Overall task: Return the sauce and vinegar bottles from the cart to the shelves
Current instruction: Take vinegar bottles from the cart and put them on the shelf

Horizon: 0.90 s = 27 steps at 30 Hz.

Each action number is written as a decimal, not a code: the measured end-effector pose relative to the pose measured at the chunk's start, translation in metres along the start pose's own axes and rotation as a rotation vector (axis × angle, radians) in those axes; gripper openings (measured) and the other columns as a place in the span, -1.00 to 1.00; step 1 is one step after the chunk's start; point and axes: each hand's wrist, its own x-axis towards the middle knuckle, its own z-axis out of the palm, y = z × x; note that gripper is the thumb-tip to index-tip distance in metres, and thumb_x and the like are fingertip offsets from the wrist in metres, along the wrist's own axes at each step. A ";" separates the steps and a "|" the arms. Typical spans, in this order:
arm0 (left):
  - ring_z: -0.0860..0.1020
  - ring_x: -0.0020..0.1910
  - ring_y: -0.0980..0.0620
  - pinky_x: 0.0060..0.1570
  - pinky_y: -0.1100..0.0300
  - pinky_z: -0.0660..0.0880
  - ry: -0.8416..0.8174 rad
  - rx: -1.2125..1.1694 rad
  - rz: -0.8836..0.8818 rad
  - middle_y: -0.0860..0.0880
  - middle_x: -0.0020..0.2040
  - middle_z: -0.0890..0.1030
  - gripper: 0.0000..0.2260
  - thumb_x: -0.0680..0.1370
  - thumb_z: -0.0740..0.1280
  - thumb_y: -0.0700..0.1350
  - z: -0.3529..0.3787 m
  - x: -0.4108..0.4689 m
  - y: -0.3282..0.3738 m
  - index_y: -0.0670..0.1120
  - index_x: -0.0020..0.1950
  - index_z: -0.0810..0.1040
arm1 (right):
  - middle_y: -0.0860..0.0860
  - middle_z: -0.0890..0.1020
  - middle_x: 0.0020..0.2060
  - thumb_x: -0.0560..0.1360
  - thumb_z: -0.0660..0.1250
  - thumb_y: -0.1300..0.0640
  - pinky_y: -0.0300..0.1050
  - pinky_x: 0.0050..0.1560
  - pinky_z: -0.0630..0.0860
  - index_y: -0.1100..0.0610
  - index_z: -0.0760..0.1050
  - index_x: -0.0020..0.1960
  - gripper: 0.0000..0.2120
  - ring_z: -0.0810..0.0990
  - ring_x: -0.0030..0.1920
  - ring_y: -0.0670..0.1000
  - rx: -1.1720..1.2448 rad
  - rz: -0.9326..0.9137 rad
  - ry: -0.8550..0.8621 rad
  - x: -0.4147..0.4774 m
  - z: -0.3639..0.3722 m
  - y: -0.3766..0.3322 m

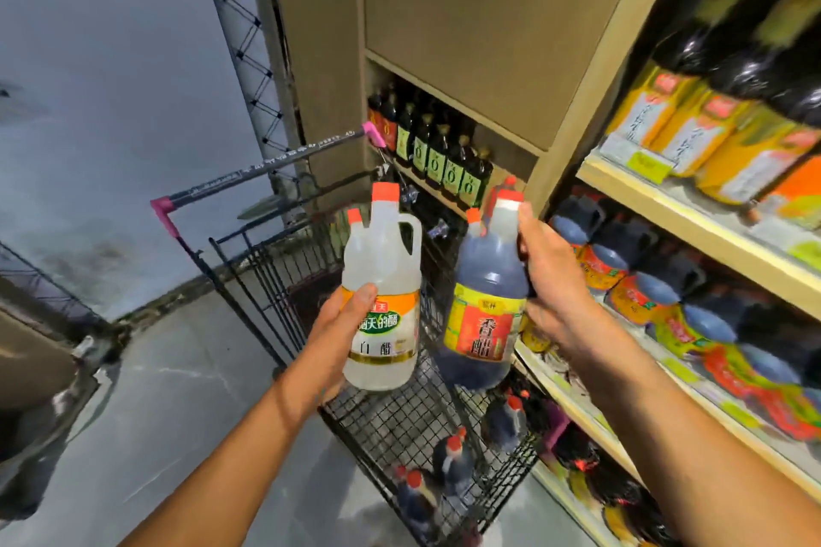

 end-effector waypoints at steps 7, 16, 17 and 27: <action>0.68 0.14 -0.15 0.09 -0.05 0.62 -0.175 0.006 -0.072 -0.14 0.17 0.69 -0.44 0.47 0.32 0.13 0.063 0.012 0.001 -0.08 0.43 0.45 | 0.14 0.73 -0.03 0.64 0.22 -0.15 0.03 0.06 0.59 0.19 0.62 0.12 -0.58 0.69 -0.02 0.09 -0.022 -0.067 0.206 -0.054 -0.067 -0.028; 0.68 0.12 -0.08 0.01 0.07 0.65 -0.556 0.079 -0.163 -0.11 0.17 0.70 -0.35 0.43 0.48 0.22 0.222 -0.017 -0.032 -0.06 0.42 0.45 | 0.07 0.74 -0.16 0.64 0.21 -0.11 -0.08 -0.09 0.62 0.13 0.61 -0.02 -0.65 0.71 -0.17 0.02 0.095 -0.152 0.582 -0.179 -0.222 -0.044; 0.69 0.11 -0.09 0.00 0.07 0.65 -0.593 0.088 -0.179 -0.12 0.16 0.70 -0.33 0.39 0.48 0.22 0.241 -0.025 -0.040 -0.06 0.41 0.46 | 0.05 0.74 -0.20 0.65 0.21 -0.11 -0.10 -0.12 0.62 0.13 0.60 -0.02 -0.66 0.71 -0.20 0.00 0.113 -0.163 0.630 -0.198 -0.242 -0.044; 0.72 -0.03 0.01 -0.13 0.16 0.65 -1.003 0.192 -0.251 -0.03 -0.01 0.75 -0.65 0.53 0.39 0.07 0.435 -0.188 -0.131 -0.04 0.26 0.50 | 0.14 0.67 -0.18 0.57 0.32 -0.19 -0.03 -0.10 0.59 0.16 0.59 -0.06 -0.61 0.67 -0.15 0.09 0.185 -0.174 1.057 -0.447 -0.411 -0.038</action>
